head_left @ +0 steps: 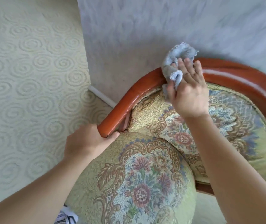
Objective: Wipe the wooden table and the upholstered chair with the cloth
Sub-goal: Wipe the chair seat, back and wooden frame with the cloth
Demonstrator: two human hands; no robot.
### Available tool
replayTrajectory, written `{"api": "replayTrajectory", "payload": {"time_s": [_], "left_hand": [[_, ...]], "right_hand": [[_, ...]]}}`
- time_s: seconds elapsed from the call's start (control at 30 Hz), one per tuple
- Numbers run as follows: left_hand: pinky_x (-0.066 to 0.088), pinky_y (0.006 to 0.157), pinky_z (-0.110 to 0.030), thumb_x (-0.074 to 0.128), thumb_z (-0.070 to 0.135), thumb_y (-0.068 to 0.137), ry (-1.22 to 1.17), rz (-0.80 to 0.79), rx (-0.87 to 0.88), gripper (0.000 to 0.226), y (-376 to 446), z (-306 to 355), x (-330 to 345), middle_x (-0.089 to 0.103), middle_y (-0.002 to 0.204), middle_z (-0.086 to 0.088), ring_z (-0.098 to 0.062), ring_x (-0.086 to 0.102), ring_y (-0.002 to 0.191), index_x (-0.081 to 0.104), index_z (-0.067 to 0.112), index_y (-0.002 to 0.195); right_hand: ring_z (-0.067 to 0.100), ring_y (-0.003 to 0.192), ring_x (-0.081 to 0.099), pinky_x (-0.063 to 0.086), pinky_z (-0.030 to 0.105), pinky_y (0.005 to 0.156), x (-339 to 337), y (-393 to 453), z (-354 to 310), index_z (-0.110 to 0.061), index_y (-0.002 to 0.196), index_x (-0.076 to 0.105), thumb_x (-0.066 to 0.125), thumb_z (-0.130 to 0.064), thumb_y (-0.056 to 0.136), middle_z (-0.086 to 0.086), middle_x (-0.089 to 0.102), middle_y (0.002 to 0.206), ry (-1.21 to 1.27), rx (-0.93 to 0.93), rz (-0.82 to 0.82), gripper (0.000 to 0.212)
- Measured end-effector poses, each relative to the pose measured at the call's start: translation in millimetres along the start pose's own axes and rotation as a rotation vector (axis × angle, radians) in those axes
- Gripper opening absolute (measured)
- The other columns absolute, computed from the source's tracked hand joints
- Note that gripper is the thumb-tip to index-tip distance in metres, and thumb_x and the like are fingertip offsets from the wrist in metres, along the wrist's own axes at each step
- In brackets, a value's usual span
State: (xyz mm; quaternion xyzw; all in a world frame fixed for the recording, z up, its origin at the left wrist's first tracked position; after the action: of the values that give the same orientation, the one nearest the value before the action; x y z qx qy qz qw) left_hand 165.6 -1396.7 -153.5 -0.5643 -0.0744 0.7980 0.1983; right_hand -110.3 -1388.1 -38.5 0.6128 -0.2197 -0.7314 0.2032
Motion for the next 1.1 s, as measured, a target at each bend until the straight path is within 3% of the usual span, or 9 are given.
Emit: {"api": "replayTrajectory", "payload": {"time_s": [0.17, 0.3, 0.63, 0.7, 0.73, 0.83, 0.97, 1.03, 1.1], "left_hand": [[0.042, 0.046, -0.023, 0.041, 0.095, 0.068, 0.011, 0.025, 0.002, 0.07, -3, 2, -1, 0.06, 0.051, 0.008, -0.011, 0.059, 0.046, 0.056, 0.026, 0.069], [0.045, 0.047, -0.023, 0.042, 0.094, 0.068, 0.013, 0.011, 0.001, 0.068, -3, 4, -3, 0.06, 0.05, 0.008, -0.011, 0.059, 0.045, 0.054, 0.028, 0.071], [0.042, 0.051, -0.024, 0.042, 0.096, 0.065, -0.045, -0.045, -0.024, 0.07, -3, 5, -9, 0.062, 0.053, 0.009, -0.015, 0.061, 0.051, 0.057, 0.028, 0.072], [0.044, 0.051, -0.024, 0.042, 0.096, 0.064, -0.055, -0.041, -0.024, 0.07, -3, 5, -9, 0.062, 0.053, 0.009, -0.015, 0.061, 0.05, 0.057, 0.028, 0.071], [0.044, 0.051, -0.024, 0.042, 0.096, 0.064, -0.059, -0.038, -0.026, 0.071, -3, 5, -9, 0.062, 0.052, 0.009, -0.015, 0.061, 0.05, 0.057, 0.028, 0.071], [0.043, 0.05, -0.024, 0.043, 0.096, 0.065, -0.056, -0.031, -0.033, 0.069, -5, 7, -11, 0.06, 0.05, 0.009, -0.014, 0.06, 0.047, 0.056, 0.028, 0.069], [0.047, 0.05, -0.025, 0.045, 0.094, 0.067, -0.05, -0.03, -0.043, 0.067, -6, 7, -12, 0.06, 0.051, 0.008, -0.014, 0.06, 0.047, 0.055, 0.028, 0.07], [0.046, 0.051, -0.025, 0.045, 0.094, 0.068, -0.039, -0.023, -0.046, 0.067, -6, 7, -12, 0.06, 0.053, 0.009, -0.015, 0.059, 0.048, 0.055, 0.027, 0.07], [0.048, 0.052, -0.025, 0.044, 0.094, 0.068, -0.034, -0.022, -0.047, 0.067, -6, 7, -11, 0.061, 0.054, 0.01, -0.014, 0.06, 0.049, 0.055, 0.028, 0.071]], "right_hand": [[0.041, 0.135, 0.046, 0.034, 0.053, 0.115, -37, -4, 59, 0.006, 0.134, 0.053, 0.038, -0.013, 0.103, 0.026, 0.052, 0.14, 0.044, 0.353, 0.247, 0.04], [0.048, 0.141, 0.033, 0.021, 0.056, 0.12, -8, -1, 38, 0.01, 0.138, 0.047, 0.04, -0.011, 0.097, 0.03, 0.043, 0.146, 0.089, 0.389, 0.078, 0.047], [0.037, 0.137, 0.046, 0.031, 0.049, 0.118, 24, -14, -65, 0.005, 0.13, 0.059, 0.043, -0.02, 0.098, 0.023, 0.057, 0.138, 0.431, 0.072, -0.108, 0.043], [0.033, 0.114, 0.065, 0.051, 0.047, 0.099, 4, -12, -41, -0.01, 0.115, 0.067, 0.037, -0.034, 0.104, 0.02, 0.072, 0.112, 0.521, 0.266, -0.082, 0.041], [0.027, 0.09, 0.072, 0.057, 0.042, 0.074, -10, -12, -24, -0.018, 0.098, 0.068, 0.034, -0.047, 0.103, 0.012, 0.075, 0.087, 0.582, 0.468, -0.021, 0.045], [0.002, 0.052, 0.063, 0.045, 0.02, 0.046, -55, -18, 35, -0.036, 0.067, 0.067, 0.04, -0.049, 0.097, -0.012, 0.064, 0.054, 0.694, 0.986, 0.397, 0.042], [0.011, 0.067, 0.072, 0.057, 0.036, 0.057, -81, -21, 85, -0.018, 0.089, 0.068, 0.037, -0.043, 0.098, -0.007, 0.072, 0.068, 0.533, 1.016, 0.614, 0.041], [0.028, 0.091, 0.073, 0.058, 0.045, 0.076, -54, -17, 80, 0.0, 0.116, 0.065, 0.034, -0.038, 0.101, 0.015, 0.075, 0.1, 0.347, 0.929, 0.382, 0.051], [0.046, 0.133, 0.047, 0.037, 0.054, 0.112, -19, -14, 61, 0.007, 0.14, 0.046, 0.037, -0.02, 0.102, 0.029, 0.049, 0.143, 0.218, 0.807, 0.193, 0.047]]}}
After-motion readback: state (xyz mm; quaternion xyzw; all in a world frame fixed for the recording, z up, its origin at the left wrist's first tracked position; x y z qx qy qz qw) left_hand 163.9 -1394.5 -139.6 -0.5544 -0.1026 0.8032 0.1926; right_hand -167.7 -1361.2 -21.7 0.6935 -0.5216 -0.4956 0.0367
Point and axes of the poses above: each hand's wrist, its own y-axis towards the middle knuckle, its own x-axis out of the palm, z = x × y, the point moved 4 cm from there along y, towards the middle knuckle
